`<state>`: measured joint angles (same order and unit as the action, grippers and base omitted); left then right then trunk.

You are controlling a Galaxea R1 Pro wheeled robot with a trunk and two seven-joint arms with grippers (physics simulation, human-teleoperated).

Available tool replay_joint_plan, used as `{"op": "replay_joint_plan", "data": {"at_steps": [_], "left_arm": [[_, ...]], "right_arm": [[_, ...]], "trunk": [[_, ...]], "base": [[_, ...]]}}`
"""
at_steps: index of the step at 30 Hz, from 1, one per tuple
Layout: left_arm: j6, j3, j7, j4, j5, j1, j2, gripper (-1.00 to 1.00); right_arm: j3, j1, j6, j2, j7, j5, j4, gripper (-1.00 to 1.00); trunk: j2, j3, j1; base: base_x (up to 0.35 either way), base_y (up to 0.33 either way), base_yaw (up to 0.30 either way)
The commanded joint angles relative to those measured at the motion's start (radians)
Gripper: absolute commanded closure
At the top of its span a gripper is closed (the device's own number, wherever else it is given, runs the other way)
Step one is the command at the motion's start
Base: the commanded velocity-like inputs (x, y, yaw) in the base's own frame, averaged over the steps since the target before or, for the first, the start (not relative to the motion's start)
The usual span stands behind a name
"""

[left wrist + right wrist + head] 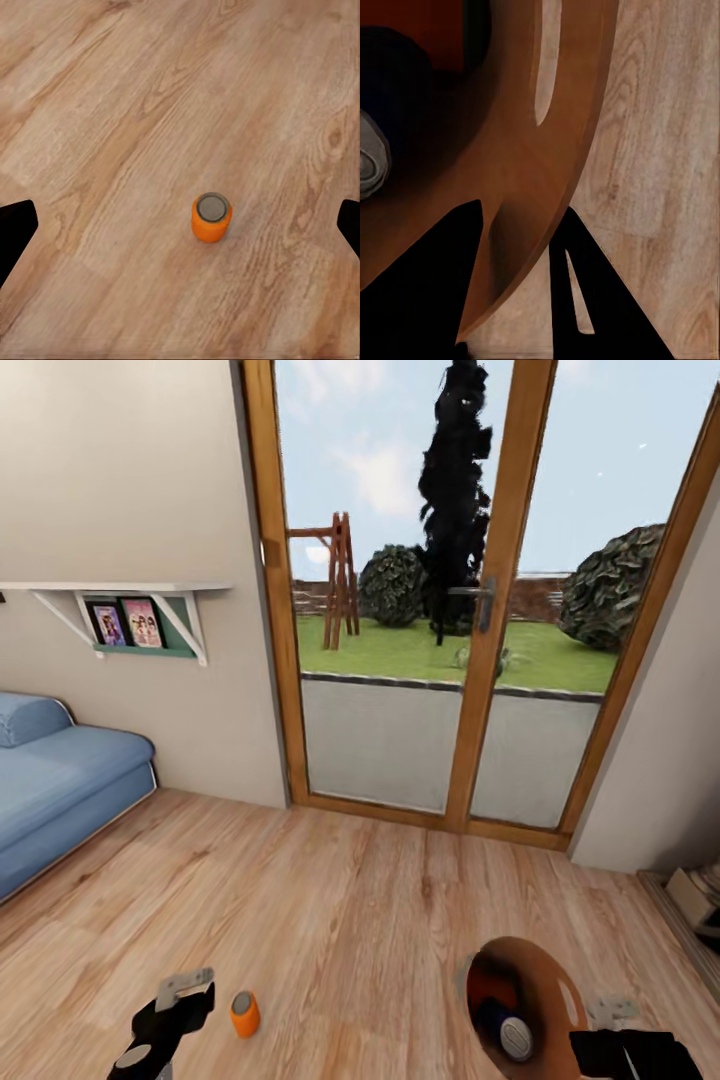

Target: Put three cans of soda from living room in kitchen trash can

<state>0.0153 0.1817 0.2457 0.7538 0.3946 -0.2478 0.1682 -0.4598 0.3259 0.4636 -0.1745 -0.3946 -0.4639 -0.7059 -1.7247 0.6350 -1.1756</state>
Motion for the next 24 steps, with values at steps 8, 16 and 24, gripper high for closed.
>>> {"op": "replay_joint_plan", "data": {"at_steps": [8, 16, 24], "left_arm": [[0.346, 0.001, 0.008, -0.015, -0.001, -0.112, -0.002, -1.00], [0.616, -0.039, 0.021, -0.111, 0.000, -0.364, -0.003, -1.00], [0.658, -0.047, 0.029, -0.238, -0.002, -0.494, -0.034, -1.00]], "right_arm": [[0.168, 0.181, 0.259, 0.076, 0.122, 0.030, -0.008, 1.00], [0.255, 0.312, 0.405, 0.173, 0.233, 0.031, -0.007, 1.00], [0.285, 0.322, 0.420, 0.182, 0.241, 0.029, -0.006, 1.00]], "trunk": [[0.000, 0.000, 0.000], [0.000, 0.000, 0.000], [0.000, 0.000, 0.000]], "base": [[0.197, 0.000, 0.000], [0.163, 0.000, 0.000], [0.231, 0.000, 0.000]]}}
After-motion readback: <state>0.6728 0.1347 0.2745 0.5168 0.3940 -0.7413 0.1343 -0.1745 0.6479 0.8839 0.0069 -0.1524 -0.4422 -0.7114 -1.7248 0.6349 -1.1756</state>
